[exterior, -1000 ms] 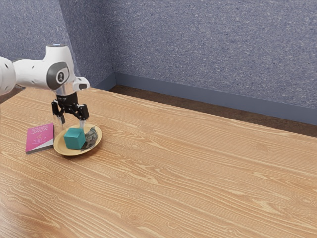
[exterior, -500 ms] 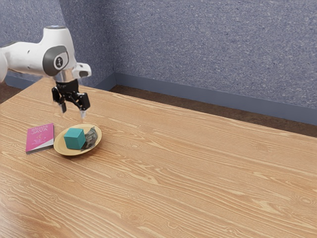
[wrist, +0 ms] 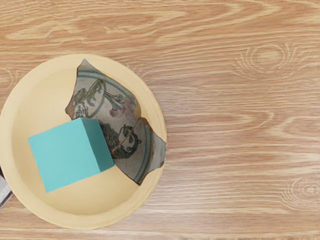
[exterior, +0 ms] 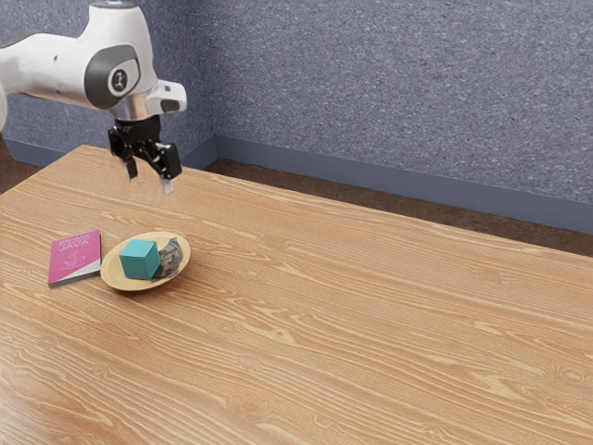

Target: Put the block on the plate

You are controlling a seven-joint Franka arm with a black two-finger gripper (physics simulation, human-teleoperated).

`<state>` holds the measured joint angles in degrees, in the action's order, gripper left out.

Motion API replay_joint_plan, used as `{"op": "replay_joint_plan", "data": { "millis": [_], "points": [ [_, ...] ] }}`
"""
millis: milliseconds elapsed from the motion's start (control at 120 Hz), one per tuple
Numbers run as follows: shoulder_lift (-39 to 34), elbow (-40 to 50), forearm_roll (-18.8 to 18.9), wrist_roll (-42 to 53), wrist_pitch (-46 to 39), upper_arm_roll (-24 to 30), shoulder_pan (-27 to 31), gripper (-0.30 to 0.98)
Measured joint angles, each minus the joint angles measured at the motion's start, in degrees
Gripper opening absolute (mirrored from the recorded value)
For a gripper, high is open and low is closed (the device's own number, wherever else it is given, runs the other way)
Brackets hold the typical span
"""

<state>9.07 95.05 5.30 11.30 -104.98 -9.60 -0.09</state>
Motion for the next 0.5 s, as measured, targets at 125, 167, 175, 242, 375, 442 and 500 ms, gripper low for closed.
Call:
{"op": "replay_joint_plan", "data": {
  "millis": [125, 167, 175, 242, 375, 442, 500],
  "points": [
    [-2.61, -0.62, 0.05, 0.23, 2.5, -0.07, 0.47, 0.69],
    [-3.09, -1.56, -0.08, 0.09, 3.83, 0.02, 0.7, 0.69],
    [-3.15, -1.74, -0.1, 0.07, 4.07, 0.06, 0.74, 0.69],
    [-3.4, -3.91, -0.13, -0.07, 6.17, 0.33, 0.77, 0.69],
    [-4.47, -6.83, -0.01, -0.14, 9.65, 0.45, 0.2, 0.69],
    [-5.1, -7.04, 0.11, -0.16, 10.71, 0.37, -0.23, 0.69],
    [-6.08, -6.77, 0.18, -0.15, 11.4, 0.27, -0.57, 0.69]
  ]
}}
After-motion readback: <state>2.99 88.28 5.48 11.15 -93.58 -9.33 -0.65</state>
